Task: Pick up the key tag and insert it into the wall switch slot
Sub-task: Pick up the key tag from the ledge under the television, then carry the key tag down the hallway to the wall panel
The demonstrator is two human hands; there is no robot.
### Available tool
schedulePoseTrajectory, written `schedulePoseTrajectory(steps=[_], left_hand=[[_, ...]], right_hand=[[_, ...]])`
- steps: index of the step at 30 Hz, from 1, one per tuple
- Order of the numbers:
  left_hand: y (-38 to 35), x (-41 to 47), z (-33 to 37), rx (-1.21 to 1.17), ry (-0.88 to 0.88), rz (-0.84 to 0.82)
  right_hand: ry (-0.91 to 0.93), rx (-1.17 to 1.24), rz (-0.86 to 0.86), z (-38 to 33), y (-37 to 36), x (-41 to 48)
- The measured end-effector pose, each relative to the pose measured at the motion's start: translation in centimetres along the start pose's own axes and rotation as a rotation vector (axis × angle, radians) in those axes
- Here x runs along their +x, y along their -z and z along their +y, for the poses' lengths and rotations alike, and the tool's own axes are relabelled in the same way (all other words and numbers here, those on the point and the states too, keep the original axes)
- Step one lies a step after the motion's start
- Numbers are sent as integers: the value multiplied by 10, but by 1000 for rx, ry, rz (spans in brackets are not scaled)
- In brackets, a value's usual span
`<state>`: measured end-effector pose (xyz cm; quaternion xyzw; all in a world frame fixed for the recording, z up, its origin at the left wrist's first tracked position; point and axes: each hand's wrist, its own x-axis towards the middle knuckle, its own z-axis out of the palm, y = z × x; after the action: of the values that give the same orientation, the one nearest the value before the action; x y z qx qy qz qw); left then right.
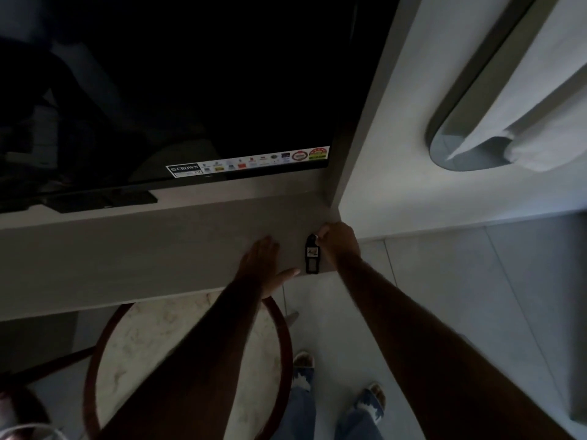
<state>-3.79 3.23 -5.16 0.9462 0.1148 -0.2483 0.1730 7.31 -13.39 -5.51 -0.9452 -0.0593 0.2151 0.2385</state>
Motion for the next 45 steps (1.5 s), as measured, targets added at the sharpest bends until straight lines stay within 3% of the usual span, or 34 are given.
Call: schedulePoseTrajectory(steps=[6, 12, 19, 30, 45], left_hand=[[9, 0, 7, -36, 22, -94], [27, -7, 40, -49, -36, -15], [61, -18, 92, -47, -145, 52], [100, -38, 216, 46, -374, 130], [124, -95, 464, 114, -753, 273]], right_hand=[[-31, 74, -27, 6, 11, -8], [-91, 264, 26, 15, 44, -22], [19, 768, 102, 40, 105, -60], [75, 693, 265, 116, 235, -123], [2, 813, 520, 280, 442, -267]])
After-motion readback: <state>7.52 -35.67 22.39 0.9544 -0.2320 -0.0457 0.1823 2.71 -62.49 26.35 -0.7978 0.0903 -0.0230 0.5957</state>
